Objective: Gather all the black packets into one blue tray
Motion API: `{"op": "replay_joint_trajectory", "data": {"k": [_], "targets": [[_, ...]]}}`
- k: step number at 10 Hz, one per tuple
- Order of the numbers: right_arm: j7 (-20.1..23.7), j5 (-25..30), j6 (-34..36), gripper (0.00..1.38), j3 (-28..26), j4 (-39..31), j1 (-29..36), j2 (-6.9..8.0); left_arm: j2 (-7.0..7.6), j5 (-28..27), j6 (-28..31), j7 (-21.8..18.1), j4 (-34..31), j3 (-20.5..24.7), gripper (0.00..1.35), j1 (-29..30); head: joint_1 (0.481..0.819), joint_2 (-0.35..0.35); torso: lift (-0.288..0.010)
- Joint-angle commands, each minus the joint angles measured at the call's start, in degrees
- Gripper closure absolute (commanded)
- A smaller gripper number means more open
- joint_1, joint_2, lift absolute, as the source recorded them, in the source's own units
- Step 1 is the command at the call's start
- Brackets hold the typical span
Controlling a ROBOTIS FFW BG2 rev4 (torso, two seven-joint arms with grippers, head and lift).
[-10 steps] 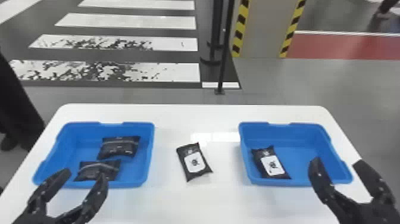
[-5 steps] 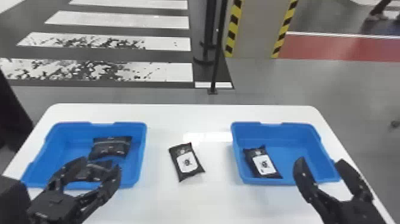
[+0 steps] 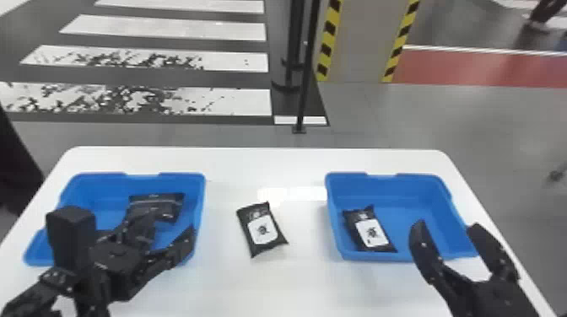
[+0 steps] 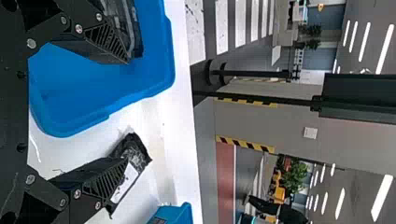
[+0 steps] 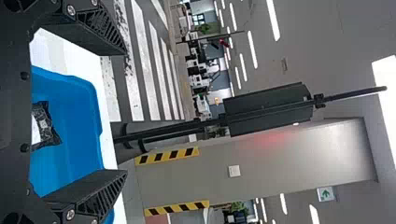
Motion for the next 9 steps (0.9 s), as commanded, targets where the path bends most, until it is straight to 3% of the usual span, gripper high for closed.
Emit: {"op": "replay_joint_trajectory", "data": {"k": [1,5,9], "targets": [[0.0,-0.1,0.0,0.12,0.0,0.0,-0.1,0.00,0.44,-0.4,-1.1,0.0,3.9,-3.5,0.30,-4.6,0.695,-0.115,-0.110],[0.0,-0.5,0.0,0.12,0.0,0.3,-0.1,0.00,2.19,-0.8,0.3,0.3,13.3,-14.5,0.28,-14.7,0.695,-0.212,-0.110],[0.0,-0.9,0.0,0.12,0.1,0.5,-0.3,0.00,2.46,-2.4,1.6,1.5,25.0,-21.1,0.28,-23.6,0.695,-0.272,-0.110]]}}
